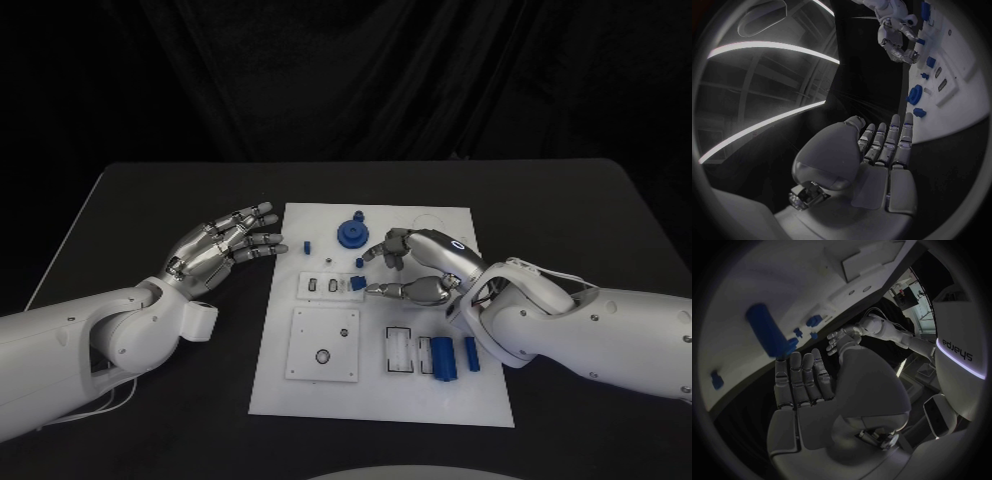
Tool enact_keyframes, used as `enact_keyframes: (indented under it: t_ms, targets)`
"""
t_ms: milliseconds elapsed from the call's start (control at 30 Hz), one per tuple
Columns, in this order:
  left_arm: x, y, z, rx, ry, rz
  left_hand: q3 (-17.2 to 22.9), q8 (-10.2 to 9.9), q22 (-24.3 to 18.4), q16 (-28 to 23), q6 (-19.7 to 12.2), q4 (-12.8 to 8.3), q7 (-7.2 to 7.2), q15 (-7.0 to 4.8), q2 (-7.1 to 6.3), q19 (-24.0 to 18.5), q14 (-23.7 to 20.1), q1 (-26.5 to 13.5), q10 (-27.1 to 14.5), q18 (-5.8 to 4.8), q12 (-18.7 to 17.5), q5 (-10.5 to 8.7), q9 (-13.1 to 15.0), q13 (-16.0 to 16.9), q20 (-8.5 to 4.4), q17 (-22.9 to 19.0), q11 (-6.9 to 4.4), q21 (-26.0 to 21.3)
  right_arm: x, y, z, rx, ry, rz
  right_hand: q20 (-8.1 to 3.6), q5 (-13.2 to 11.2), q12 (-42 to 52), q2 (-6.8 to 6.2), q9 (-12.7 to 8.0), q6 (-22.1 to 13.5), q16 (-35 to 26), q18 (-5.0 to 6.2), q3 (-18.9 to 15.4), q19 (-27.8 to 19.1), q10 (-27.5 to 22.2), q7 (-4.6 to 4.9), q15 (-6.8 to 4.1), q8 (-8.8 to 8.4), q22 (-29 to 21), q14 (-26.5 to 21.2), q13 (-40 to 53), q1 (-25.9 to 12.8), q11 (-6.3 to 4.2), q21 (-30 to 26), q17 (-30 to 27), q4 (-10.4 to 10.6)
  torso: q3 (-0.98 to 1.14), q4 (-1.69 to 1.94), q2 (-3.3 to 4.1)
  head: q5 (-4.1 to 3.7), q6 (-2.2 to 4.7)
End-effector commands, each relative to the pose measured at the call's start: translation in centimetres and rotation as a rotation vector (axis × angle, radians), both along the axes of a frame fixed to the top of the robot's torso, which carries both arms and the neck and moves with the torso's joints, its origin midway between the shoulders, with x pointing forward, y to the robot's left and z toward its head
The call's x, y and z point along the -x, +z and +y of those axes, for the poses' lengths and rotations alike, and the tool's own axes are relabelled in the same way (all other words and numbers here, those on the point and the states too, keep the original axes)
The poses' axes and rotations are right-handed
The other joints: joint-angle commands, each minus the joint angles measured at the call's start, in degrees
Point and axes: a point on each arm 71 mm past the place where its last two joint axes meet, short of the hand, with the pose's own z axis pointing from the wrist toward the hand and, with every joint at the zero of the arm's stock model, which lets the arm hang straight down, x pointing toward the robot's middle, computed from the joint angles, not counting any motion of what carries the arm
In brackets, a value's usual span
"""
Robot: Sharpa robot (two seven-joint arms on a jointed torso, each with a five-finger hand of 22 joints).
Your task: Assemble the parts on the task board
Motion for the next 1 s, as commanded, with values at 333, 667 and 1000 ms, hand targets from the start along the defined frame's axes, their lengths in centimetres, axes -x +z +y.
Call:
enact_keyframes:
  t_ms: [333,667,1000]
  targets:
    - [0.0,0.0,-0.1,0.008,0.004,-0.012,0.3,-0.1,0.1,0.4,0.0,0.0,0.01,0.17,-0.33,-0.4,-0.4,-0.3,-0.1,-0.31,0.3,0.18,0.0,-0.1,-0.01,-0.1,0.25,0.2,-0.9,6.2,-1.8,-0.024,0.001,-0.058,0.46,9.1,0.1,3.12,0.1,3.9,2.6,1.63,0.9,2.2,3.2,0.45,-0.74,0.95,1.2,1.7,-4.3,2.9,-0.96,-0.5,-3.8,-0.8,-0.11,0.02,-0.33,-0.29,0.57]
    - [-0.1,0.0,-0.3,0.009,0.000,-0.011,0.4,0.0,0.1,0.4,0.1,0.0,0.02,0.17,-0.36,-0.4,-0.3,-0.3,-0.1,-0.31,0.3,0.18,0.0,-0.1,-0.01,-0.1,0.26,0.2,-1.7,5.7,0.2,0.276,0.012,-0.049,-4.21,11.7,11.6,1.63,0.7,8.8,14.1,1.53,3.5,16.2,37.4,0.69,-6.43,1.30,2.7,38.9,16.5,5.4,-6.55,11.3,15.4,-2.6,-0.57,-0.10,-1.24,-0.01,0.03]
    - [-0.2,-0.1,-0.4,0.009,-0.006,-0.009,0.4,0.0,0.1,0.4,0.1,0.0,0.04,0.17,-0.39,-0.4,-0.3,-0.3,-0.1,-0.31,0.3,0.18,0.0,-0.1,-0.01,-0.1,0.27,0.3,-1.2,5.1,3.6,0.560,0.022,-0.196,-8.09,9.8,20.6,0.49,1.7,12.3,20.3,-6.43,0.5,46.2,62.6,-1.40,-10.12,0.45,12.8,61.2,41.2,0.6,-9.42,54.6,36.5,-1.9,-1.02,-0.11,-1.91,0.26,-0.87]
